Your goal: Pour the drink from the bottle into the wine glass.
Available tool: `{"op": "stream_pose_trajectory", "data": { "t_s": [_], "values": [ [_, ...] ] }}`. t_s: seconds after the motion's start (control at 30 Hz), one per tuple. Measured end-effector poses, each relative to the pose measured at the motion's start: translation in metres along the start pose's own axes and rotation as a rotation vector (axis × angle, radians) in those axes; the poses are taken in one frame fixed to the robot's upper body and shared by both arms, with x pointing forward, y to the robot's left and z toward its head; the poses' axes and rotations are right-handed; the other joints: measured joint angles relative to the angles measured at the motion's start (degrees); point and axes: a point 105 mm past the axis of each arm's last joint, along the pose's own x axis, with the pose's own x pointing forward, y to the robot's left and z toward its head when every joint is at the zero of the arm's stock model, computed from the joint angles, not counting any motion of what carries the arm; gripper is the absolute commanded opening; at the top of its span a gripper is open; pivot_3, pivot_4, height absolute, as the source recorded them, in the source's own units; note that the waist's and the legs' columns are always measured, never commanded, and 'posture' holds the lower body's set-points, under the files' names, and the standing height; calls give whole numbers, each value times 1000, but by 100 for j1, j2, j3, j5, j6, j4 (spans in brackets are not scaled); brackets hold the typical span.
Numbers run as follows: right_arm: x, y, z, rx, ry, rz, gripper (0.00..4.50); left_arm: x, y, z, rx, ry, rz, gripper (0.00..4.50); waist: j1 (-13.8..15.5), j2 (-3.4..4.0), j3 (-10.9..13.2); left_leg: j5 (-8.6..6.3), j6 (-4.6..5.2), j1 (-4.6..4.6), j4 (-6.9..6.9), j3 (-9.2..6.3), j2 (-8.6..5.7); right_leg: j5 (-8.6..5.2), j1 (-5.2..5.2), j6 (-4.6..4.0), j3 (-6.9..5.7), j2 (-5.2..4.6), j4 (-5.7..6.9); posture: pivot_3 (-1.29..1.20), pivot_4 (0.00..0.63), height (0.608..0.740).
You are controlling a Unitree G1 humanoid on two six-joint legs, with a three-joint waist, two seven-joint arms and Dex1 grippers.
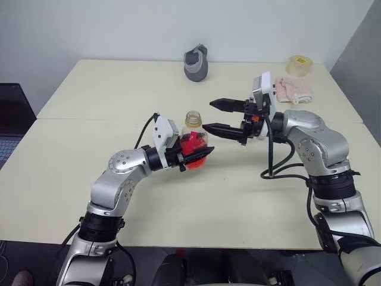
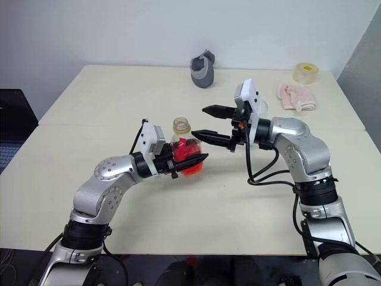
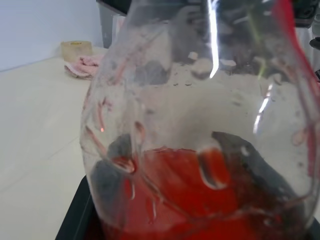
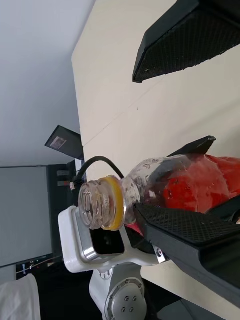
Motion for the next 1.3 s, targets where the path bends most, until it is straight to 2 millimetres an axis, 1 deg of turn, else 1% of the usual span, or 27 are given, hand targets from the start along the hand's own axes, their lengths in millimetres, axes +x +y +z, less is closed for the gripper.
{"op": "stream_pose_trajectory", "data": {
  "t_s": [0.17,0.4,0.53,0.87,1.03,1.17,1.3],
  "values": [
    [0,4,-6,12,-3,-13,4090,-5,1,-5,-24,12,30,2289,0,0,0,0,0,0,0,-1,0,0,0,0,0,0,-1,0,150,740],
    [0,17,-13,22,-5,-55,4090,-20,12,-7,-70,19,172,2289,5,0,0,0,0,0,0,-2,1,0,1,0,0,0,1,0,150,740],
    [0,20,-20,46,3,-88,4090,-26,16,-10,-91,29,234,2289,9,0,0,0,1,1,1,-1,1,0,1,0,1,0,2,0,150,740],
    [1,20,-18,52,-6,-121,4090,-40,23,-13,-114,36,349,2289,16,0,0,0,1,1,0,-1,0,0,1,0,1,0,1,0,150,740],
    [-1,25,-19,64,-18,-112,4090,-54,35,-16,-125,41,457,2289,15,0,0,0,1,2,-1,-2,2,0,1,0,0,0,1,0,150,740],
    [-3,31,-21,69,-22,-101,4090,-69,42,-24,-143,56,560,2289,23,0,0,0,1,1,-1,-2,1,0,1,0,0,0,0,0,150,740],
    [-3,35,-23,69,-22,-93,4090,-82,54,-25,-155,35,693,2289,32,-1,0,0,1,1,0,-3,1,0,2,0,0,0,2,0,150,740]
  ]
}}
